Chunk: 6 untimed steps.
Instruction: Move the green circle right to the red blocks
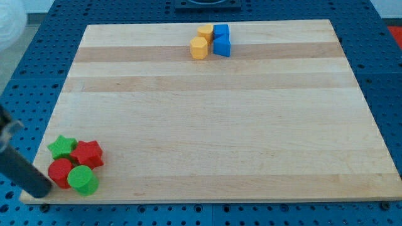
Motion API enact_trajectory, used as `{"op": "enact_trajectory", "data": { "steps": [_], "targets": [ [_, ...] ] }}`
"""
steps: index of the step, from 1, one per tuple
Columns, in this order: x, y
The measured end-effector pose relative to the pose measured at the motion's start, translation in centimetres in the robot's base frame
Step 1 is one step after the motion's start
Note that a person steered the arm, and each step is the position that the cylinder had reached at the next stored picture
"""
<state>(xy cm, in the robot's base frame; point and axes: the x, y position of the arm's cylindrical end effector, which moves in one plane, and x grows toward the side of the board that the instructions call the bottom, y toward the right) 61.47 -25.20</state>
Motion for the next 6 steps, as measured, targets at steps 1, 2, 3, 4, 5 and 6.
{"op": "enact_trajectory", "data": {
  "steps": [1, 2, 3, 4, 5, 6],
  "targets": [
    [0.0, 1.2],
    [-0.1, 2.7],
    [-0.1, 5.7],
    [-0.2, 5.9],
    [-1.8, 9.2],
    [-2.2, 10.8]
  ]
}}
